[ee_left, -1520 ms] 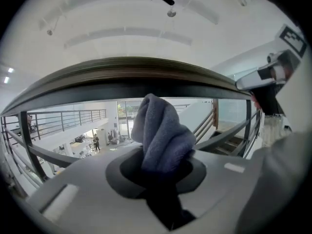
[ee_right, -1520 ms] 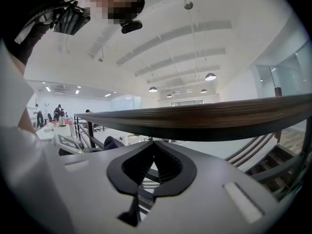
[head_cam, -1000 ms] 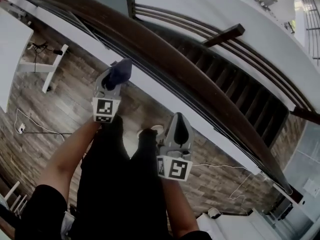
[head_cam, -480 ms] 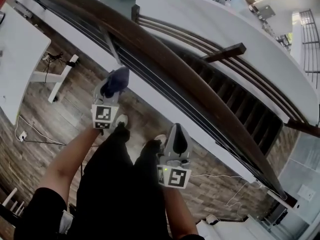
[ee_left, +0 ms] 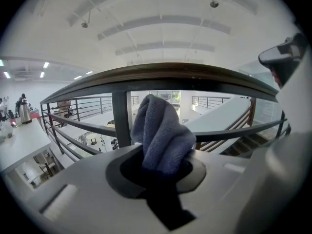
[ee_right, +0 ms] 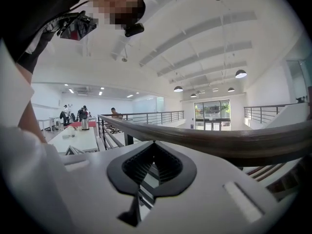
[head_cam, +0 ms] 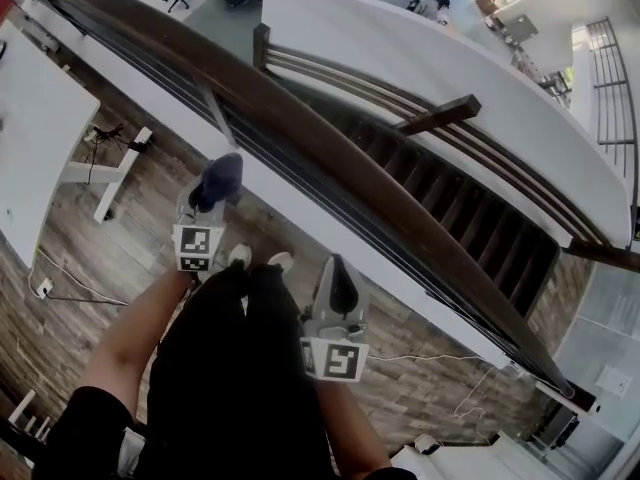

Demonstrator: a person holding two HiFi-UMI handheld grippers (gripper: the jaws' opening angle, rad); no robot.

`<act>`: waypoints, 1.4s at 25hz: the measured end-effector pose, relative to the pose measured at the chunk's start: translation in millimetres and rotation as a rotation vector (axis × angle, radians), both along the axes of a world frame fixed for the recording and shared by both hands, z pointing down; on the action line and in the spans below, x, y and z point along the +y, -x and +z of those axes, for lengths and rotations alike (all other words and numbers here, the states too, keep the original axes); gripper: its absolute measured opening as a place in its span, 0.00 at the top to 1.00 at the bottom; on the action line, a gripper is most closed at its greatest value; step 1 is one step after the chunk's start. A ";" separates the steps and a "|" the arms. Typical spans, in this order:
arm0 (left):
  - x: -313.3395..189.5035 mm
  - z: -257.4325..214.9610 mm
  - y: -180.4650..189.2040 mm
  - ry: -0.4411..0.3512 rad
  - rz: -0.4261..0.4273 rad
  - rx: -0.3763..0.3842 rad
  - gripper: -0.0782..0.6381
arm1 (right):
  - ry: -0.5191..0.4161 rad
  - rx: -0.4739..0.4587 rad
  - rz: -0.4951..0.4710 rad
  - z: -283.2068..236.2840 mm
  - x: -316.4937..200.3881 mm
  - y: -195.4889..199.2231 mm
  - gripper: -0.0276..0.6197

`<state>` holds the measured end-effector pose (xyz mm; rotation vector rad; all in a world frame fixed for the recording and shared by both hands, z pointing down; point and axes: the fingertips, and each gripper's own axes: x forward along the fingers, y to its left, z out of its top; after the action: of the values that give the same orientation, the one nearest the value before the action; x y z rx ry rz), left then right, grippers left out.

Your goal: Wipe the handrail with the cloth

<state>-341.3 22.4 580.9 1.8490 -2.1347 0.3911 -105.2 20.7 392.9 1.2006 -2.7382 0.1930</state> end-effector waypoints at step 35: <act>-98.3 150.1 64.8 0.202 0.162 -0.029 0.78 | 0.046 0.027 0.247 52.2 -43.8 43.1 0.95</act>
<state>-406.1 -75.9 731.0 1.9135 -1.8897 0.6483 -148.3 -23.1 445.2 1.5134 -2.5415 0.2626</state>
